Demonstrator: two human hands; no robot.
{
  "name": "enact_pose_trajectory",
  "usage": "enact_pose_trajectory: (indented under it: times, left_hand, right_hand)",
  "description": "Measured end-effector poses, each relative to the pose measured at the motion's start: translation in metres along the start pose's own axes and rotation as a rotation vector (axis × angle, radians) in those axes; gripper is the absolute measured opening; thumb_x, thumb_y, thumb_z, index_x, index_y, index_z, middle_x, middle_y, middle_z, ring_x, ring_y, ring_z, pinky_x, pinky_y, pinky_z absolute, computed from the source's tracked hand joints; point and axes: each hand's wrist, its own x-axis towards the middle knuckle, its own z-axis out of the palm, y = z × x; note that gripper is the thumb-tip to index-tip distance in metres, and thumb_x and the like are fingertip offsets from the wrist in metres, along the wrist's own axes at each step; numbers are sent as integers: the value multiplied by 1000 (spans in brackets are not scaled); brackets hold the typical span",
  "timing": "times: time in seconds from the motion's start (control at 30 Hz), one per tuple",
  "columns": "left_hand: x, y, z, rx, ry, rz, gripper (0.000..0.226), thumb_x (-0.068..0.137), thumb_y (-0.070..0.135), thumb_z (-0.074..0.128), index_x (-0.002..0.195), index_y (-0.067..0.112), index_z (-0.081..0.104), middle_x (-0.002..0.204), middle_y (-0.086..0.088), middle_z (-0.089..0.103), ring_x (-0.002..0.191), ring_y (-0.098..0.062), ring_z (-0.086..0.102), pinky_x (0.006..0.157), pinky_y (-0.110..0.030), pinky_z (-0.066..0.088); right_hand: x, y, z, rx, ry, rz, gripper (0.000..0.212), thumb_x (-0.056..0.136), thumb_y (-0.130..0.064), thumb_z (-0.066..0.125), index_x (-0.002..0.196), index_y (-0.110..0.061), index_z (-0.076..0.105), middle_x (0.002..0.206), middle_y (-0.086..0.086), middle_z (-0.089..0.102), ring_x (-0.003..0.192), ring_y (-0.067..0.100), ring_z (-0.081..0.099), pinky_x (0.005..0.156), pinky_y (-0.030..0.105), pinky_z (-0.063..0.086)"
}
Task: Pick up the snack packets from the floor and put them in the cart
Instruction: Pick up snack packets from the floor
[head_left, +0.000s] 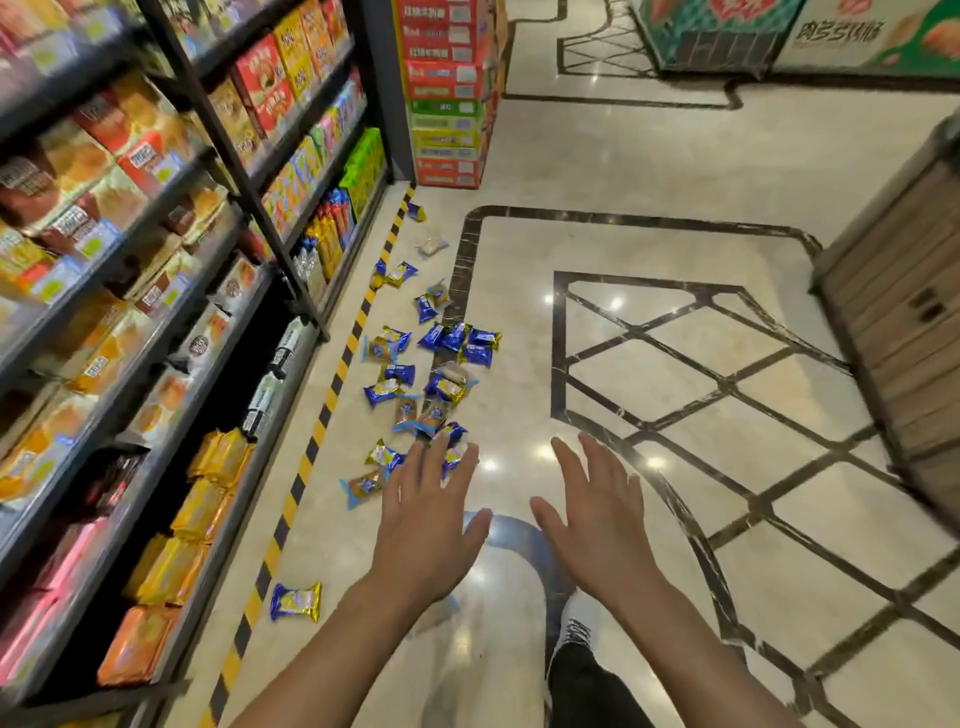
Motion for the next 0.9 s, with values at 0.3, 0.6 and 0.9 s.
enact_pose_trajectory:
  times: [0.3,0.6,0.9]
  left_hand:
    - [101,75,-14,-23,60,-151,69,96,59,32,157,39,5,166,3,-3,152,-26,-8,120,-46,8]
    - [195,118,-20,-12,95,-167,74,89,60,27,158,36,11,167,1,1,152,-26,-5,120,-44,9]
    - [316,83,-21,-5,110,-232,70,96,54,45,158,33,19,166,-2,9,152,-30,4,120,-47,12]
  right_hand:
    - [111,74,-56,29,-17,-79,67,97,-55,39,155,-32,14,164,3,7,150,24,4,121,51,9]
    - [203,129,-91,96,34,-81,62,95,-48,50,150,-28,30,160,4,20,147,25,16,118,52,19]
    - [336,123,-89,15,43,-120,64,94,-50,49,151,-27,31,158,6,25,145,26,21,118,50,22]
